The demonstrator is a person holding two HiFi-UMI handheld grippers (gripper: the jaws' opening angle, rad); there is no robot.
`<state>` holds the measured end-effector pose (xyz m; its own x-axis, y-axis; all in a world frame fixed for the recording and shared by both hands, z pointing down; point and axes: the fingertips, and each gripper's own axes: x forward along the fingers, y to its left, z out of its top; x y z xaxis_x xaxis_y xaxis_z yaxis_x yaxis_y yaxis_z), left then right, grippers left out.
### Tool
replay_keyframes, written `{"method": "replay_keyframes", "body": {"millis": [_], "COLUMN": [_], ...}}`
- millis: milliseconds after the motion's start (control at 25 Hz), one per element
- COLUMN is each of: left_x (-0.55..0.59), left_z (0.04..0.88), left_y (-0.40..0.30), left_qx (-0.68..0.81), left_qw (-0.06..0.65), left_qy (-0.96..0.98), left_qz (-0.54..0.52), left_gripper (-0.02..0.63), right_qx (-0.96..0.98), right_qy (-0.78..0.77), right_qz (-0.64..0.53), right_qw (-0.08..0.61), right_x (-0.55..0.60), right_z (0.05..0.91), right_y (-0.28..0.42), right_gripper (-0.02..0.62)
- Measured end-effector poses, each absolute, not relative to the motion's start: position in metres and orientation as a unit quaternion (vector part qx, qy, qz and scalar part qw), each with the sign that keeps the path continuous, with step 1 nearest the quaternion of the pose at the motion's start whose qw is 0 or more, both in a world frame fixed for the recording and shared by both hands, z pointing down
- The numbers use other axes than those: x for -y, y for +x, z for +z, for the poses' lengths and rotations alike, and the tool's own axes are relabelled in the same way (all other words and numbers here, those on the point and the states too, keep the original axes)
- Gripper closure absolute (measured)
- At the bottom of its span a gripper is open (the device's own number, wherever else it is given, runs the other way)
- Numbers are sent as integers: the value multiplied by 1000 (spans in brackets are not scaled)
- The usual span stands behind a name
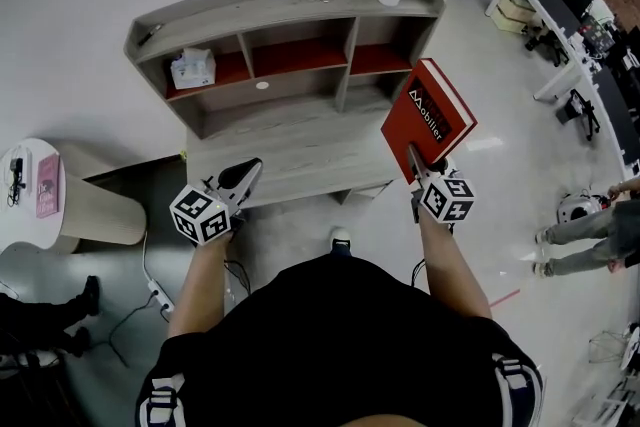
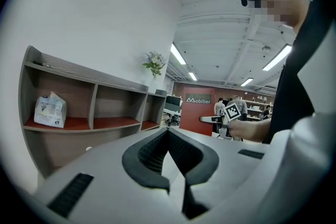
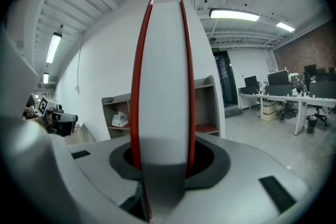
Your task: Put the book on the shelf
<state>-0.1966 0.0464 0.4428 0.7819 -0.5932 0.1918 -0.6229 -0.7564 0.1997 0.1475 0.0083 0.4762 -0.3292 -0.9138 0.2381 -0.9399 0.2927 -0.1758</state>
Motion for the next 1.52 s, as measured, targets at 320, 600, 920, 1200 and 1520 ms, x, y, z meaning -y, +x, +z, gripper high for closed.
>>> {"method": "replay_keyframes", "body": {"millis": [320,600,920,1200,1520], "left_x": [-29,-19,-6,0,8], "left_z": [447,453,455,455,459], "left_y": [-194,-189,-189,-189,-182], "left_qx": [327,323,327,328,322], "left_qw": [134,142,141,144,148], "left_qy": [934,934,932,931,932], "left_qz": [59,64,64,65,72], "left_gripper": [586,586,586,586,586], "right_qx": [802,800,800,801,800], "right_qy": [577,579,580,578,579], "right_qz": [143,145,148,149,147], "right_qw": [50,54,50,52,54], "right_x": [15,29,44,53,62], "right_z": [479,483,487,488,491], "right_y": [151,154,157,156,161], "right_gripper": [426,426,426,426,426]}}
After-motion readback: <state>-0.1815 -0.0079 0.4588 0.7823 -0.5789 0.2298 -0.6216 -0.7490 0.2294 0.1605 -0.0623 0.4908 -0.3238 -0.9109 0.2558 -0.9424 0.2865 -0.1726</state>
